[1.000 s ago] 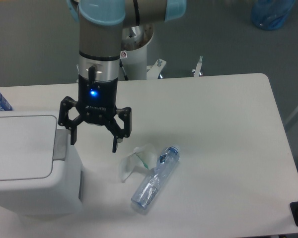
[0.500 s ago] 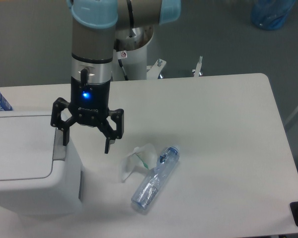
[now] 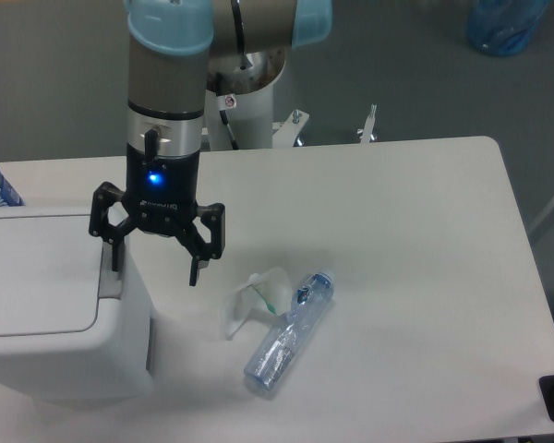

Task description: Open the trash can

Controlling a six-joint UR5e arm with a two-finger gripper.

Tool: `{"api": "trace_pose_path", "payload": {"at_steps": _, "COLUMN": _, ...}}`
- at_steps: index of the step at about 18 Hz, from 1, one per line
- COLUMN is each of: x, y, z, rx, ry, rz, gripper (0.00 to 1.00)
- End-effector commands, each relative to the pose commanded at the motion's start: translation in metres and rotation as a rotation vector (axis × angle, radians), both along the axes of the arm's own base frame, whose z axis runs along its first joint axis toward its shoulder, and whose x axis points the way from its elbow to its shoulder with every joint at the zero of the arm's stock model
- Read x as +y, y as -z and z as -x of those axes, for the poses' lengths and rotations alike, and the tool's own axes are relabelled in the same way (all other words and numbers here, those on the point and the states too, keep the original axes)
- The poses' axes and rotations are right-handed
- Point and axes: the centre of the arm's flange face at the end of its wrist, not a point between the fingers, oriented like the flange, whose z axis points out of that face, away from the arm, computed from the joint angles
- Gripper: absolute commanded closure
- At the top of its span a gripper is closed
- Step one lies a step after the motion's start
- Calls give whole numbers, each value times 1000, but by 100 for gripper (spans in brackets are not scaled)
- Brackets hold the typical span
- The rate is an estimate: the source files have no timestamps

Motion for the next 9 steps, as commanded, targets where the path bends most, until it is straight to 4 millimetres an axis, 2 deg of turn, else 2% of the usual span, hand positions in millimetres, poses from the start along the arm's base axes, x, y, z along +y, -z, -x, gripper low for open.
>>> {"api": "trace_pose_path", "payload": {"at_steps": 9, "x": 2, "y": 4, "z": -3, "rx": -2, "ry": 5, "rz": 8, "gripper": 0}}
